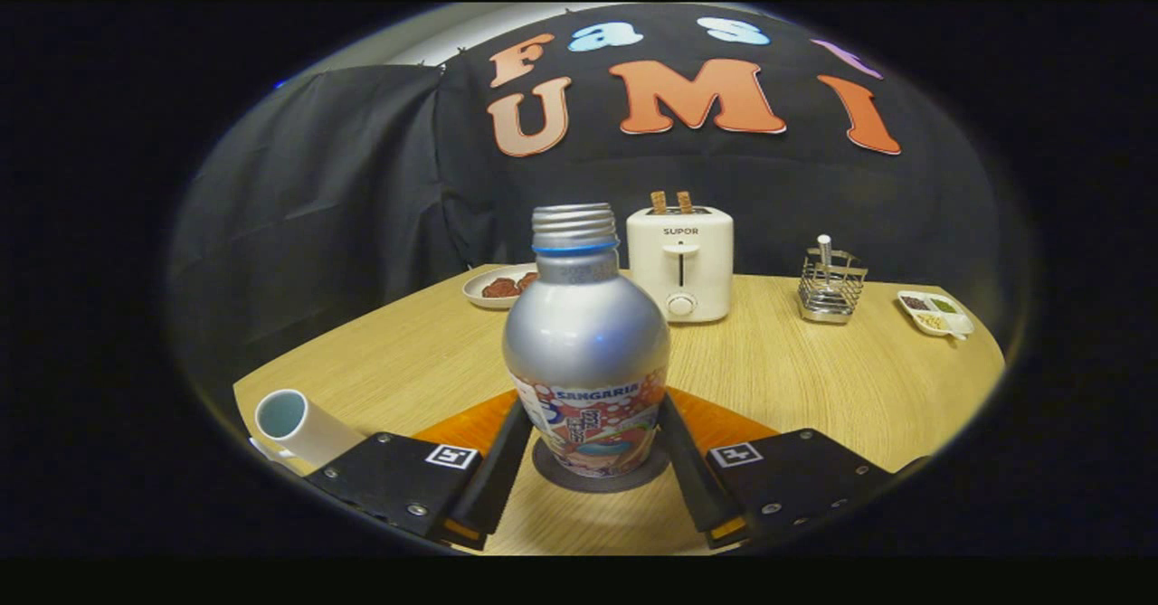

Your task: Take the bottle from table, then pour the juice into the cup, finally place the bottle on the coaster

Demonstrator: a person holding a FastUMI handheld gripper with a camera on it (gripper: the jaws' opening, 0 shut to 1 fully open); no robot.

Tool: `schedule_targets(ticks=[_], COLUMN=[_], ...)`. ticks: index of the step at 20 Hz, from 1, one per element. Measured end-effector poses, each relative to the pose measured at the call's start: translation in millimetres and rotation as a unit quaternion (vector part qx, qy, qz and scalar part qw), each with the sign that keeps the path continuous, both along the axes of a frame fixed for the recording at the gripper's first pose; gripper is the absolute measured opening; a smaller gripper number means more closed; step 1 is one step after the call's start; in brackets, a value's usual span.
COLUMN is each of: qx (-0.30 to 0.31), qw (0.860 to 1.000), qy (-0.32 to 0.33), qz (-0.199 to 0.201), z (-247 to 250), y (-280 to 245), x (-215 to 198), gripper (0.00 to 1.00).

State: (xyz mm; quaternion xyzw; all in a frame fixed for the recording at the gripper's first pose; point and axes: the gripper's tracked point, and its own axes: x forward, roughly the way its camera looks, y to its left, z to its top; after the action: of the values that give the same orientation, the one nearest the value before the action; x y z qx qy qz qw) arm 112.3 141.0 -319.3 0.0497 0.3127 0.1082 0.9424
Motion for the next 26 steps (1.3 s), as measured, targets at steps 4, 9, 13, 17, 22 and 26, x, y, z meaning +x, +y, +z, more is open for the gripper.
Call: schedule_targets(ticks=[4, 9, 13, 17, 22, 26], qx=[-0.012, -0.022, -0.047, -0.035, -0.003, -0.008], qw=[1.000, 0.999, 0.997, 0.995, 0.988, 0.980], qy=[0.010, -0.028, -0.058, -0.096, -0.149, -0.184], qz=[0.004, -0.010, -0.009, -0.014, -0.035, -0.072], z=[0.6, 28.9, 56.6, 97.3, 151.0, 190.1], y=[-6.5, -21.4, -27.4, -26.3, -32.8, -62.5], x=[-5.6, -9.0, -20.3, -39.0, -68.0, -81.5], gripper=[0.87, 0.97, 0.97, 0.97, 0.96, 0.96])
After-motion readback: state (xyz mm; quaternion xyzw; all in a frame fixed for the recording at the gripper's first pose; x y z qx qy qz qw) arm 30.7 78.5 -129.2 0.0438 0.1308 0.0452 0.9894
